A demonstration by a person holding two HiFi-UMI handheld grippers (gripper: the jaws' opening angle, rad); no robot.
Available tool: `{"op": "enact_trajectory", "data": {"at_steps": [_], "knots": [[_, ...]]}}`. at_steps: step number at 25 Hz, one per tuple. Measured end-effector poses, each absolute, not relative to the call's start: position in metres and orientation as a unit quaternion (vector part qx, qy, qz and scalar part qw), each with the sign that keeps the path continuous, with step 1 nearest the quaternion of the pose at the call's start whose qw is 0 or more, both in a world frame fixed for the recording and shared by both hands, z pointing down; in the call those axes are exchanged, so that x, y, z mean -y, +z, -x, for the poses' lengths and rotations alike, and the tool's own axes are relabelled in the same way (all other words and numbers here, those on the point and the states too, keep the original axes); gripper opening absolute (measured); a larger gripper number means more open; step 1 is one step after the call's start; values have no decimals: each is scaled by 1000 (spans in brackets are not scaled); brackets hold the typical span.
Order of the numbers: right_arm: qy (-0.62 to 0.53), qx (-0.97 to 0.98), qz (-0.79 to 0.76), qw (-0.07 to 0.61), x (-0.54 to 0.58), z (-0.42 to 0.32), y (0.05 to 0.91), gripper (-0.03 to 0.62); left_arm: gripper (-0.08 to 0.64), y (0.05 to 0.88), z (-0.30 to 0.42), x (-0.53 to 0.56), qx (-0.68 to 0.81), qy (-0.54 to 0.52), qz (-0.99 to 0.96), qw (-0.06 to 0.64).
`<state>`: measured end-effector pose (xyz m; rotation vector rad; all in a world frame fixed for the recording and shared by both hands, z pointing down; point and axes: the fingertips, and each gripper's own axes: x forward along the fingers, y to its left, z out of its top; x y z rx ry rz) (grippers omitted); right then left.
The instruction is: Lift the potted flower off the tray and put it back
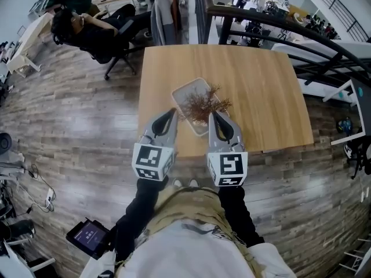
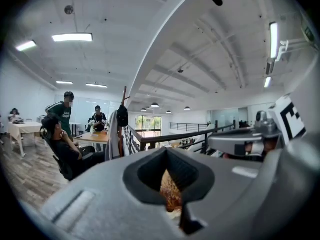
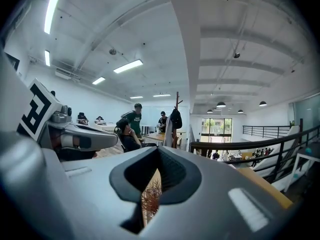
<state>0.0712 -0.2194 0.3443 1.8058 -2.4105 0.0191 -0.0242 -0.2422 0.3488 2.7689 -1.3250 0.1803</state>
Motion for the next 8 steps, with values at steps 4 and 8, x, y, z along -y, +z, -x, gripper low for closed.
{"op": "enact_trajectory", "data": {"at_steps": [4, 8], "knots": [[1, 799, -599, 58, 219, -72, 340, 3, 2, 341, 20, 240, 421, 53, -905, 25], [-4, 801, -596, 56, 213, -67, 333, 3, 1, 335, 24, 234, 415, 51, -908, 26]]}}
